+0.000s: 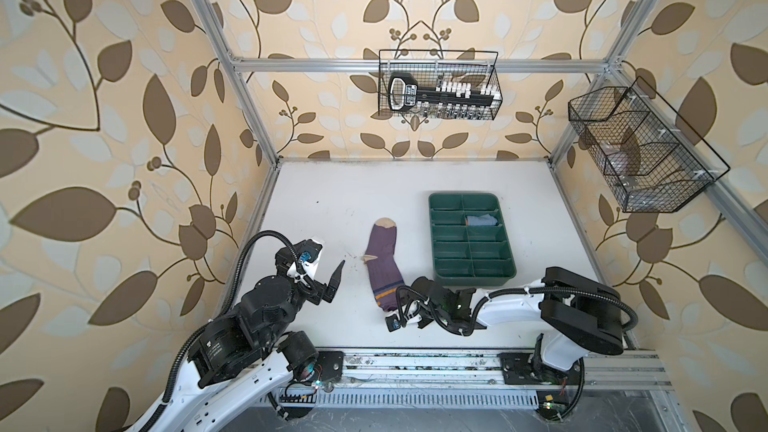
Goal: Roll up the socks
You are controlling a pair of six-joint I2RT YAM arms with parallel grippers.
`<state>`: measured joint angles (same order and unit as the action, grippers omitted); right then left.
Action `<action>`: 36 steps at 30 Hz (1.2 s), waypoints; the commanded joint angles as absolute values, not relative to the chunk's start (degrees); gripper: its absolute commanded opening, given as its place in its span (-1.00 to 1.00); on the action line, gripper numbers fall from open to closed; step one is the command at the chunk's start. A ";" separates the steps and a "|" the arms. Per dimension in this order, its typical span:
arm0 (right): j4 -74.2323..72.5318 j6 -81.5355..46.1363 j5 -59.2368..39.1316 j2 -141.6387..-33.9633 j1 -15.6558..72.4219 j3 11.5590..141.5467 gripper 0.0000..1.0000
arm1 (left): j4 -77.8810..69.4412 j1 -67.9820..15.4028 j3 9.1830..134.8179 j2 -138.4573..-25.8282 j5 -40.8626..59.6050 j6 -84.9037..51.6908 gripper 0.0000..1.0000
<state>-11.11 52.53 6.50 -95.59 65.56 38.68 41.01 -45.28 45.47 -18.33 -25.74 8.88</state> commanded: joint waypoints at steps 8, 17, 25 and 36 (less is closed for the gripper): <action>19.16 43.26 -9.85 -99.37 63.20 52.00 -1.00 | 44.48 -44.91 50.96 -21.78 -28.90 4.38 0.98; 41.29 29.27 -22.11 -110.90 56.41 69.44 -1.00 | 54.14 -44.91 61.39 -25.40 -26.28 -0.94 0.98; 50.93 25.89 -29.55 -122.29 53.52 81.19 -1.00 | 58.50 -44.91 65.70 -29.10 -8.25 13.57 0.98; 52.20 23.64 -33.60 -127.04 49.23 85.25 -1.00 | 46.03 -45.32 48.69 -33.99 -9.60 42.06 0.94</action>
